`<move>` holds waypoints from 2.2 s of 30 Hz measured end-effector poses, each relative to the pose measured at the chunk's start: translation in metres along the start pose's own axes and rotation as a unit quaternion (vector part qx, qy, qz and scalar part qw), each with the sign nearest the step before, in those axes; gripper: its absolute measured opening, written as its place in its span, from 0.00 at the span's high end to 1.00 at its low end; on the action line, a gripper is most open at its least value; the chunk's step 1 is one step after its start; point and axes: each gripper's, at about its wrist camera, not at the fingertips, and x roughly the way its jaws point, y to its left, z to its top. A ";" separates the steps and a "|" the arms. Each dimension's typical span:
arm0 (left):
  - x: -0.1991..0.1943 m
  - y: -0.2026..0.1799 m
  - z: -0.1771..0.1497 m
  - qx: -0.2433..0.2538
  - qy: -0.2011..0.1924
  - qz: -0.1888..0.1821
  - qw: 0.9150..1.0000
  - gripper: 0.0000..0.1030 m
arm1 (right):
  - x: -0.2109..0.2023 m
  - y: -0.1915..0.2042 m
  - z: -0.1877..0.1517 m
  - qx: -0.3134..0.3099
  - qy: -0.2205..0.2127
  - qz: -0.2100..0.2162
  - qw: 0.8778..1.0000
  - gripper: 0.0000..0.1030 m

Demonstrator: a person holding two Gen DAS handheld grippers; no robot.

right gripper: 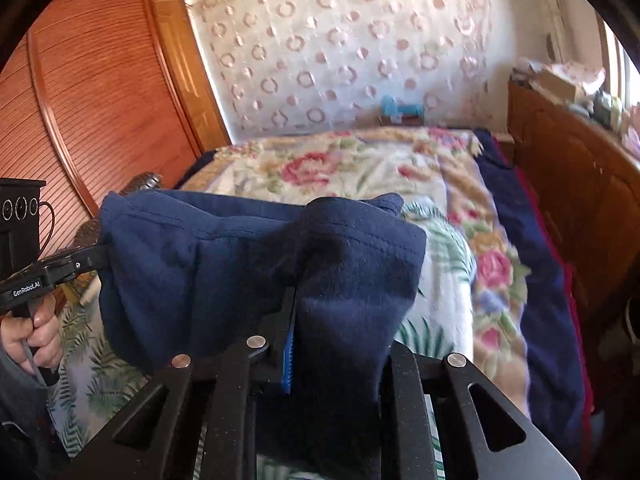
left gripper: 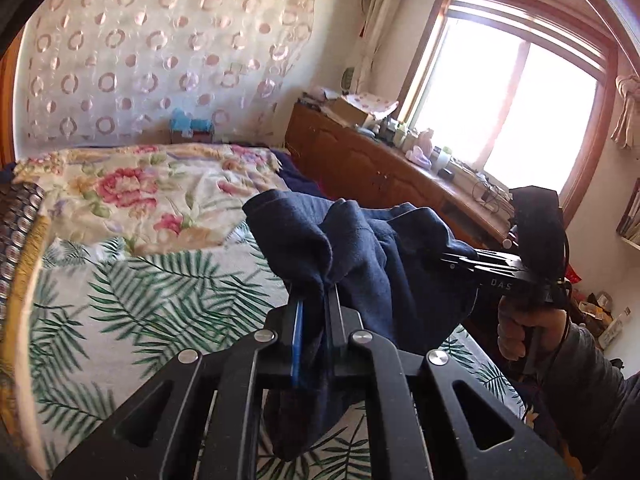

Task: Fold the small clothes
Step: 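Grasp the folded navy shirt with the left tool while the right tool grasps it, then carry the folded shirt with both tools onto the clothes stack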

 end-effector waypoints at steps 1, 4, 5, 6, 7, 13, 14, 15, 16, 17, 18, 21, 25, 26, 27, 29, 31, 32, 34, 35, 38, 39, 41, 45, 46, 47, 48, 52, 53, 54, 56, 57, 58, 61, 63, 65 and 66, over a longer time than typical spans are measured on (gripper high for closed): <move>-0.010 0.003 0.002 0.000 -0.008 0.005 1.000 0.91 | -0.002 0.006 0.002 -0.006 -0.005 0.004 1.000 0.82; -0.030 0.014 0.004 -0.002 -0.023 0.018 1.000 0.91 | 0.000 0.027 0.013 -0.021 -0.015 0.013 1.000 0.82; -0.038 0.018 0.004 -0.003 -0.028 0.024 0.999 0.91 | 0.002 0.034 0.014 -0.026 -0.018 0.017 0.999 0.82; -0.046 0.024 0.004 -0.006 -0.033 0.031 0.999 0.91 | 0.005 0.042 0.017 -0.031 -0.019 0.022 0.999 0.82; -0.053 0.029 0.004 -0.008 -0.037 0.036 0.999 0.91 | 0.008 0.050 0.019 -0.036 -0.020 0.028 0.999 0.82; -0.094 0.064 -0.005 -0.025 -0.061 0.073 0.995 0.91 | 0.033 0.093 0.034 -0.070 -0.027 0.055 0.996 0.82; -0.101 0.072 -0.006 -0.029 -0.066 0.078 0.994 0.91 | 0.036 0.101 0.036 -0.077 -0.029 0.060 0.995 0.82; -0.104 0.077 -0.007 -0.031 -0.069 0.082 0.994 0.91 | 0.040 0.105 0.038 -0.081 -0.029 0.065 0.994 0.82; -0.109 0.082 -0.007 -0.035 -0.072 0.086 0.993 0.91 | 0.046 0.110 0.042 -0.087 -0.028 0.069 0.993 0.82; -0.113 0.087 -0.007 -0.038 -0.076 0.089 0.992 0.91 | 0.050 0.115 0.045 -0.095 -0.028 0.072 0.992 0.82; -0.120 0.093 -0.007 -0.041 -0.082 0.093 0.991 0.91 | 0.053 0.122 0.049 -0.101 -0.028 0.075 0.992 0.82; -0.135 0.107 -0.009 -0.050 -0.101 0.104 0.988 0.91 | 0.066 0.129 0.062 -0.119 -0.031 0.085 0.989 0.82; -0.155 0.129 -0.018 -0.065 -0.126 0.134 0.981 0.91 | 0.081 0.152 0.084 -0.152 -0.039 0.100 0.983 0.82; -0.159 0.138 -0.021 -0.073 -0.131 0.143 0.978 0.91 | 0.087 0.160 0.090 -0.163 -0.041 0.103 0.980 0.82; -0.161 0.144 -0.025 -0.081 -0.135 0.148 0.976 0.91 | 0.094 0.168 0.096 -0.175 -0.042 0.106 0.978 0.82; -0.165 0.161 -0.033 -0.099 -0.140 0.163 0.972 0.91 | 0.112 0.186 0.109 -0.200 -0.042 0.111 0.973 0.82; -0.168 0.178 -0.041 -0.120 -0.143 0.175 0.967 0.91 | 0.133 0.203 0.120 -0.222 -0.039 0.116 0.967 0.82; -0.169 0.183 -0.044 -0.127 -0.143 0.178 0.965 0.91 | 0.144 0.212 0.125 -0.233 -0.037 0.121 0.964 0.82; -0.169 0.197 -0.055 -0.153 -0.139 0.192 0.959 0.91 | 0.166 0.225 0.133 -0.253 -0.033 0.128 0.958 0.82; -0.169 0.202 -0.058 -0.161 -0.136 0.193 0.958 0.91 | 0.177 0.232 0.136 -0.260 -0.031 0.133 0.956 0.82; -0.172 0.209 -0.070 -0.177 -0.140 0.192 0.955 0.91 | 0.209 0.245 0.146 -0.288 -0.020 0.151 0.946 0.82; -0.173 0.211 -0.073 -0.181 -0.142 0.190 0.954 0.91 | 0.217 0.243 0.150 -0.290 -0.015 0.154 0.944 0.82; -0.179 0.213 -0.078 -0.185 -0.147 0.190 0.953 0.91 | 0.237 0.251 0.159 -0.296 -0.007 0.159 0.942 0.82; -0.186 0.214 -0.088 -0.201 -0.159 0.200 0.946 0.91 | 0.261 0.263 0.173 -0.308 0.000 0.174 0.935 0.82; -0.186 0.215 -0.090 -0.208 -0.161 0.207 0.942 0.91 | 0.268 0.269 0.177 -0.312 0.002 0.179 0.933 0.82; -0.188 0.216 -0.090 -0.210 -0.162 0.210 0.941 0.91 | 0.272 0.267 0.178 -0.314 0.004 0.184 0.931 0.82; -0.188 0.218 -0.092 -0.210 -0.161 0.214 0.940 0.91 | 0.280 0.270 0.181 -0.316 0.009 0.188 0.930 0.82; -0.182 0.226 -0.099 -0.222 -0.146 0.231 0.936 0.91 | 0.305 0.279 0.185 -0.324 0.016 0.190 0.927 0.79; -0.182 0.226 -0.101 -0.225 -0.144 0.234 0.935 0.91 | 0.313 0.278 0.187 -0.317 0.018 0.188 0.930 0.78; -0.181 0.228 -0.104 -0.229 -0.142 0.236 0.934 0.91 | 0.321 0.275 0.190 -0.307 0.021 0.184 0.934 0.73; -0.181 0.230 -0.108 -0.236 -0.141 0.242 0.930 0.91 | 0.334 0.271 0.198 -0.282 0.026 0.159 0.946 0.69; -0.181 0.231 -0.109 -0.240 -0.141 0.242 0.929 0.91 | 0.335 0.267 0.202 -0.272 0.020 0.154 0.950 0.68; -0.181 0.233 -0.111 -0.243 -0.141 0.242 0.929 0.91 | 0.331 0.264 0.204 -0.269 0.005 0.149 0.952 0.68; -0.178 0.236 -0.113 -0.244 -0.137 0.247 0.928 0.91 | 0.315 0.251 0.206 -0.262 -0.034 0.130 0.956 0.58; -0.177 0.236 -0.114 -0.245 -0.137 0.247 0.927 0.91 | 0.309 0.244 0.202 -0.268 -0.030 0.146 0.952 0.57; -0.176 0.234 -0.115 -0.244 -0.135 0.249 0.927 0.91 | 0.311 0.241 0.196 -0.280 -0.023 0.141 0.949 0.57; -0.177 0.235 -0.115 -0.246 -0.135 0.249 0.927 0.91 | 0.315 0.241 0.193 -0.284 -0.020 0.135 0.949 0.57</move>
